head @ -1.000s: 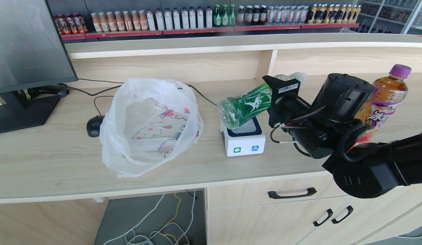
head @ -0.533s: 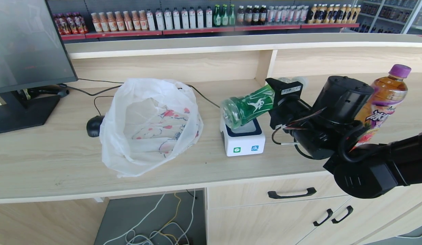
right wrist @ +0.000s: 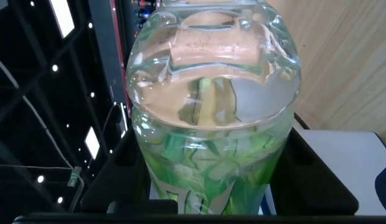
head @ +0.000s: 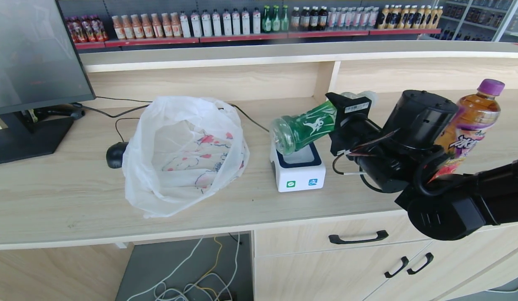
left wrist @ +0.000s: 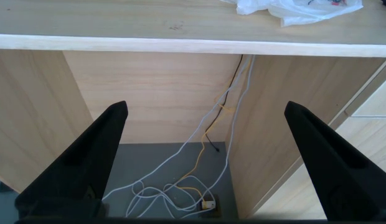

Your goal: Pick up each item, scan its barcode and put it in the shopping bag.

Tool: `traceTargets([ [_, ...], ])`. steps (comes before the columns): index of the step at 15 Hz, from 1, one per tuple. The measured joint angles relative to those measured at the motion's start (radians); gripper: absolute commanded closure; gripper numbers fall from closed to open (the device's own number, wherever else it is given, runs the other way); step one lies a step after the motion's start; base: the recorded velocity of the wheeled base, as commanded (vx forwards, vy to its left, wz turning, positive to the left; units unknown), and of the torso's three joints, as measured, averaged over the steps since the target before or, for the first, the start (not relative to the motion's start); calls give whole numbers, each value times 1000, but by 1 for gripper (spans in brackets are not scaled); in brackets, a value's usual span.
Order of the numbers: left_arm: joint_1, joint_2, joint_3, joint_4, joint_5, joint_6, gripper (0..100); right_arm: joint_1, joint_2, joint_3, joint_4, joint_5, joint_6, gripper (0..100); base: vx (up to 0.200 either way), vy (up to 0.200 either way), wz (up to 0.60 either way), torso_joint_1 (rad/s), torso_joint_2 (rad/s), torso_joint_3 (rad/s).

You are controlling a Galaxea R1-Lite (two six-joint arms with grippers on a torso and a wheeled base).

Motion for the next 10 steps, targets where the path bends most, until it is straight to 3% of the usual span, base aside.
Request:
traceTargets([
  [6, 0, 0, 0, 0, -1, 0, 0, 1, 0, -120, 28, 1, -101, 100, 0, 0, 0, 0, 0, 0],
  [10, 0, 0, 0, 0, 0, 0, 0, 2, -4, -146, 20, 0, -264, 100, 0, 0, 0, 0, 0, 0],
])
